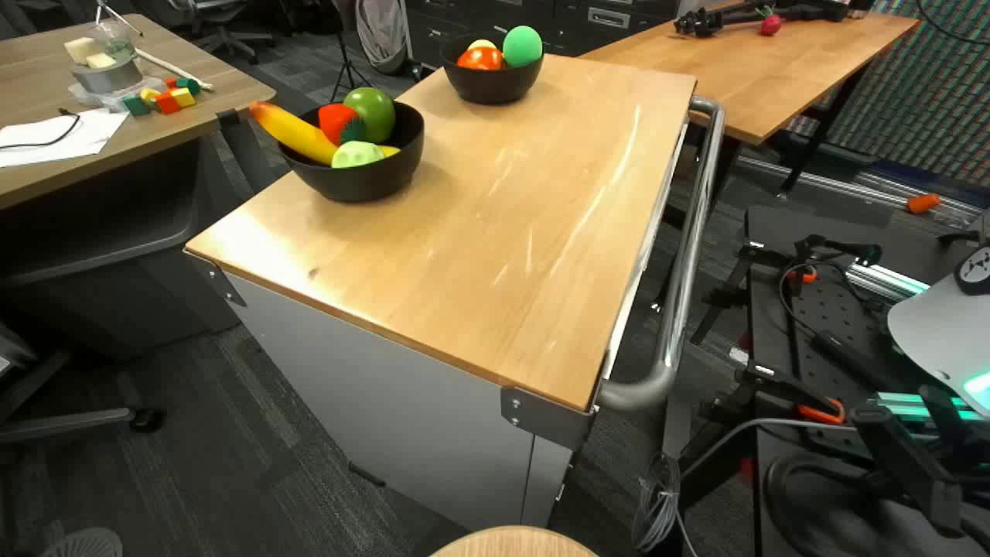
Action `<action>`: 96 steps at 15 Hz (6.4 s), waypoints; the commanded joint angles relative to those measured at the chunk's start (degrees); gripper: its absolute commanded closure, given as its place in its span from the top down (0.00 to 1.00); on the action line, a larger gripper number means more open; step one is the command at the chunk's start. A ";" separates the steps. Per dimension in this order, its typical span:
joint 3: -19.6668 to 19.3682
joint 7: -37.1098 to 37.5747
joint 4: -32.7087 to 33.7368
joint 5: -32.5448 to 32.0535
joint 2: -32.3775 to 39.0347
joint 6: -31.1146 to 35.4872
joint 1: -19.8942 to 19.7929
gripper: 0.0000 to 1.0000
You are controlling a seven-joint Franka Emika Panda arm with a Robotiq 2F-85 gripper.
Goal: Take the fruits out of the left and right bowl respectively and put them on the table
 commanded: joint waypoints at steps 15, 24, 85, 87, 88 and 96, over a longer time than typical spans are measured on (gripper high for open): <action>1.06 -12.93 3.13 -4.36 1.80 3.06 1.00 1.00; 5.10 -16.24 0.90 0.18 6.90 8.75 5.98 1.00; 15.08 -12.42 27.17 -9.37 38.86 25.70 8.74 0.24; 15.76 -12.37 23.25 -8.22 32.93 20.03 7.95 0.24; 15.51 -11.83 21.34 -8.29 29.90 18.02 7.93 0.24; 13.04 0.40 2.34 -5.65 10.41 4.04 6.76 0.23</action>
